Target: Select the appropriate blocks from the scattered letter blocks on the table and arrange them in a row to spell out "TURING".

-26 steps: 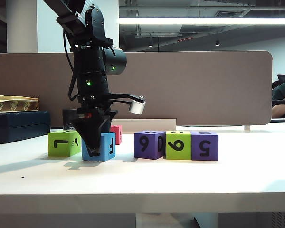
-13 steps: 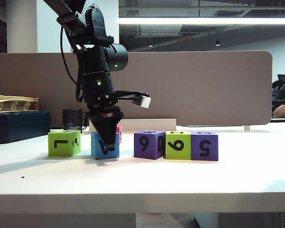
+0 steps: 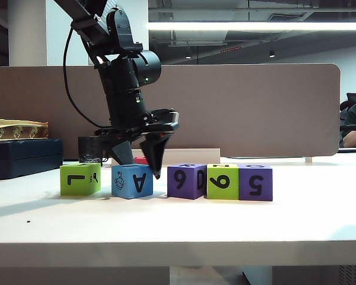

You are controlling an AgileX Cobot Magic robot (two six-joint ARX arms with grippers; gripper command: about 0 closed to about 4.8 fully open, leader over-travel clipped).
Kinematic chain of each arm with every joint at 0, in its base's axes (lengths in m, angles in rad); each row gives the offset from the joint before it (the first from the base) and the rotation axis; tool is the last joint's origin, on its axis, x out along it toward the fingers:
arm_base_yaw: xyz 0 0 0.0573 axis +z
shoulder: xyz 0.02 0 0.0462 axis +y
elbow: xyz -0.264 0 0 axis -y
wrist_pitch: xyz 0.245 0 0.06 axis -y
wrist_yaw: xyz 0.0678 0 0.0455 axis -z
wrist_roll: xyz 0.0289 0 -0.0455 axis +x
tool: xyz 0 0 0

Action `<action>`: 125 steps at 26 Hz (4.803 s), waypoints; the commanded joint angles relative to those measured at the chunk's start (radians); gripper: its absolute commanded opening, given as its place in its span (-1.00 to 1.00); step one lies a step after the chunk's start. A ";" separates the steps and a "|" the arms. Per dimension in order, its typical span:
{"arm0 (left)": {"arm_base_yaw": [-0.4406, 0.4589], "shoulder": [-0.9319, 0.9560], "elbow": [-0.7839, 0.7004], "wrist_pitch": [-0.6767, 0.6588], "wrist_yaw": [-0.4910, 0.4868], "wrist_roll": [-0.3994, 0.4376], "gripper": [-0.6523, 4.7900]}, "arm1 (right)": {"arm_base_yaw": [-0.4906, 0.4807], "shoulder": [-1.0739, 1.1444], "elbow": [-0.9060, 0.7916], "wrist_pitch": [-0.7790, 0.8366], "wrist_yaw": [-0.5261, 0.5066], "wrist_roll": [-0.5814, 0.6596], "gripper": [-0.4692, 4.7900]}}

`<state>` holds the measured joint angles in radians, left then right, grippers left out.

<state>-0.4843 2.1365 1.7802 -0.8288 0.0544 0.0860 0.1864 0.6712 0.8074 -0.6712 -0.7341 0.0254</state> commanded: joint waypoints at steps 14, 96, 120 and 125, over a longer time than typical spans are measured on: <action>0.007 -0.078 0.010 0.042 -0.090 0.076 0.54 | 0.001 -0.003 0.007 0.010 -0.005 -0.003 -0.83; 0.041 0.017 0.109 -0.115 -0.027 -0.012 -0.59 | 0.001 -0.002 0.007 0.009 -0.005 -0.003 -0.83; 0.024 0.021 0.205 -0.250 -0.053 -0.068 -0.55 | 0.001 -0.002 0.007 0.018 -0.004 -0.003 -0.83; 0.029 0.021 0.261 -0.049 -0.107 -0.068 -0.17 | 0.001 -0.002 0.007 0.030 0.000 -0.003 -0.83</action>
<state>-0.4580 2.1628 2.0327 -0.9527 -0.0460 0.0216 0.1864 0.6712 0.8074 -0.6609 -0.7334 0.0254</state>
